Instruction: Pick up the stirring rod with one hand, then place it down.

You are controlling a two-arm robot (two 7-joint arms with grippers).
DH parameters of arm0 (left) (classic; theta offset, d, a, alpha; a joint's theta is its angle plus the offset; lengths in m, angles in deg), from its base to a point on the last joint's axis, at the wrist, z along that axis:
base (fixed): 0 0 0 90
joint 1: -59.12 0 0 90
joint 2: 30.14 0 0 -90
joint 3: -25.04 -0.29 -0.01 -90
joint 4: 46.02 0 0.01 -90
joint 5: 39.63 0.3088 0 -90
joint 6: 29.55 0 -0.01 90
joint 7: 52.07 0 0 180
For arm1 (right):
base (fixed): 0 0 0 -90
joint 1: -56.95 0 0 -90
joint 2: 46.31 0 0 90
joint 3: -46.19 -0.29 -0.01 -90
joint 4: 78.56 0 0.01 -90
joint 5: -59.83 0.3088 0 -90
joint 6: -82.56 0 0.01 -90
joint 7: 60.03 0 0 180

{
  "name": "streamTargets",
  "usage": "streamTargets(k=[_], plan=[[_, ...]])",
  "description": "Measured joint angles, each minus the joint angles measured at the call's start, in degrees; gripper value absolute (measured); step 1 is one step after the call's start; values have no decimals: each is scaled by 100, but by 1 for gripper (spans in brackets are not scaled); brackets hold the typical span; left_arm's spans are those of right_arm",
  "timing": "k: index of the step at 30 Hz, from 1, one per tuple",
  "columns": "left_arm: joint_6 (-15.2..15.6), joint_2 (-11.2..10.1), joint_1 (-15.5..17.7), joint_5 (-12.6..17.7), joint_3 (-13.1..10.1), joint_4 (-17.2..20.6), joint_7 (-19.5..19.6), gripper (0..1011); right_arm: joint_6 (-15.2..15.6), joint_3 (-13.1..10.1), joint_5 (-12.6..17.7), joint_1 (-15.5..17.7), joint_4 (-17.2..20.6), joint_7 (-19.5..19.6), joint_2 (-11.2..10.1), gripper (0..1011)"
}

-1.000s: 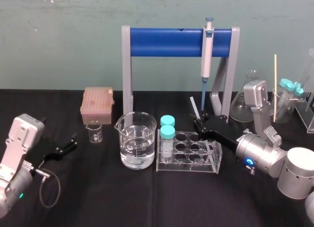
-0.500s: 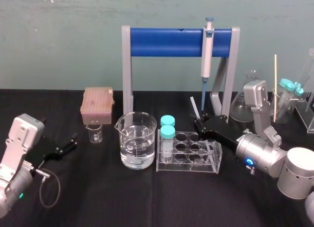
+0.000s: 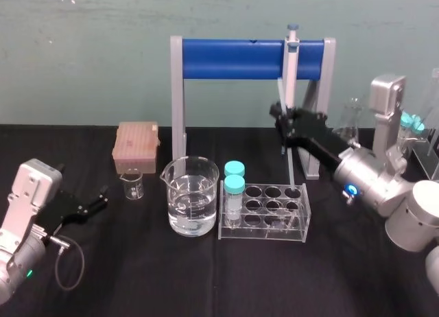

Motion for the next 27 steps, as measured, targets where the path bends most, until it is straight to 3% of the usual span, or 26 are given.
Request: streamTargets(k=[3, 8, 10, 14, 27], plan=[[0, 0, 0, 0, 0, 0, 0, 1000, -201, -59, 24, 0, 99, -34, 40, 72], [0, 0, 0, 0, 0, 0, 0, 1000, -919, -99, -168, 109, 214, -47, 91, 72], [0, 0, 0, 0, 0, 0, 0, 1000, -1403, -109, -383, 192, 198, -71, 107, 72], [0, 0, 0, 0, 0, 0, 0, 1000, -1770, -134, -553, 259, 54, -127, 114, 72], [0, 0, 0, 0, 0, 0, 0, 1000, -1764, -257, -743, 426, -84, -80, 97, 72]])
